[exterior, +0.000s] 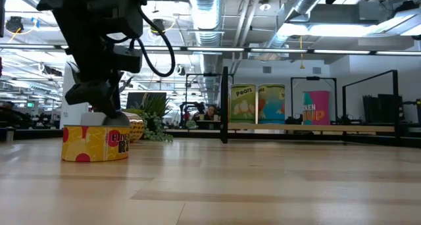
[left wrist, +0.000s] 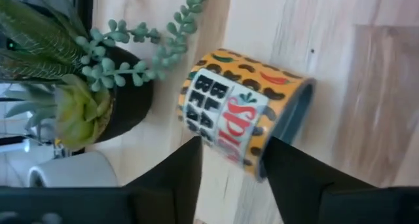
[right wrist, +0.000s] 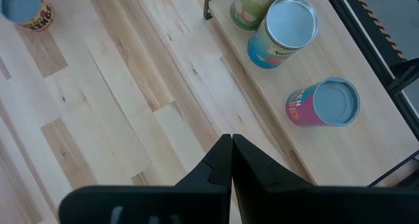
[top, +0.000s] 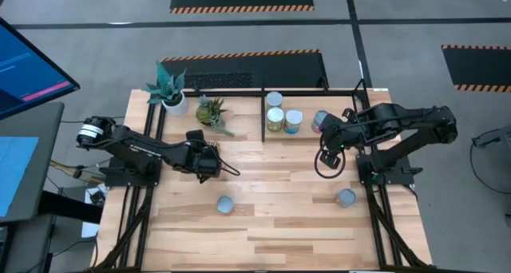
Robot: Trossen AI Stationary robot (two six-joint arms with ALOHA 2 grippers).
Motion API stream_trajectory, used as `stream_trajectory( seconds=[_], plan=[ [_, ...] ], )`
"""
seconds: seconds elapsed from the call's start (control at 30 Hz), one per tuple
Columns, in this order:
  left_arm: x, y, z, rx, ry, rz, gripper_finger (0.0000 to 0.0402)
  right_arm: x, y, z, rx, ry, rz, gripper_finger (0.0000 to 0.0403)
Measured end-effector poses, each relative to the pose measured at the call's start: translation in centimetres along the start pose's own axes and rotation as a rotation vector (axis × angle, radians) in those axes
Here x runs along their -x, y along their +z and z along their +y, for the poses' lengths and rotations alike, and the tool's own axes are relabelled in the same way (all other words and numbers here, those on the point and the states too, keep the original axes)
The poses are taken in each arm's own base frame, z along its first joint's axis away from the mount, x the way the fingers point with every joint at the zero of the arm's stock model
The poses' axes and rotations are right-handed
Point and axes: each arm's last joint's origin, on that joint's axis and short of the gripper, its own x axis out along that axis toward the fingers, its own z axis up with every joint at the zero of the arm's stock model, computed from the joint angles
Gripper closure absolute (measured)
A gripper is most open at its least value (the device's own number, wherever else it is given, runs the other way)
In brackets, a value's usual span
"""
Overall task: Pick and place cans onto a shelf
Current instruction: Adjust the canned black beans
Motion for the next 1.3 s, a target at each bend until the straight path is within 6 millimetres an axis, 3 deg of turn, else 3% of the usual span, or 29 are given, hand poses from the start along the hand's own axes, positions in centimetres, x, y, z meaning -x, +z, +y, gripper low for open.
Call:
stream_trajectory(
  seconds=[0.17,0.27,0.33,0.5,0.7,0.9,1.07,1.3],
  plan=[
    [-0.8,-0.3,-0.3,0.024,-0.070,-0.001,0.0315,0.0,0.0,0.0,0.000,0.000,0.000,0.0370],
    [-0.7,-0.2,-0.3,0.067,-0.092,0.005,0.0374,0.0,0.0,0.0,0.000,0.000,0.000,0.0370],
    [-0.4,0.2,-0.3,0.084,-0.123,-0.001,0.0392,0.0,0.0,0.0,0.000,0.000,0.000,0.0370],
    [1.0,2.0,0.3,0.127,-0.184,-0.042,0.0400,0.0,0.0,0.0,0.000,0.000,0.000,0.0370],
    [4.3,5.0,2.1,0.152,-0.282,-0.073,0.0401,0.0,0.0,0.0,0.000,0.000,0.000,0.0370],
    [6.7,7.1,5.1,0.401,-0.465,0.081,0.0401,0.0,0.0,0.0,0.000,0.000,0.000,0.0370],
    [6.5,9.1,6.9,0.456,-0.426,0.307,0.0401,0.0,0.0,0.0,-0.001,0.002,-0.003,0.0370],
    [4.3,13.7,5.8,0.304,-0.552,0.441,0.0401,0.0,0.0,0.0,0.001,0.018,0.014,0.0370]
  ],
)
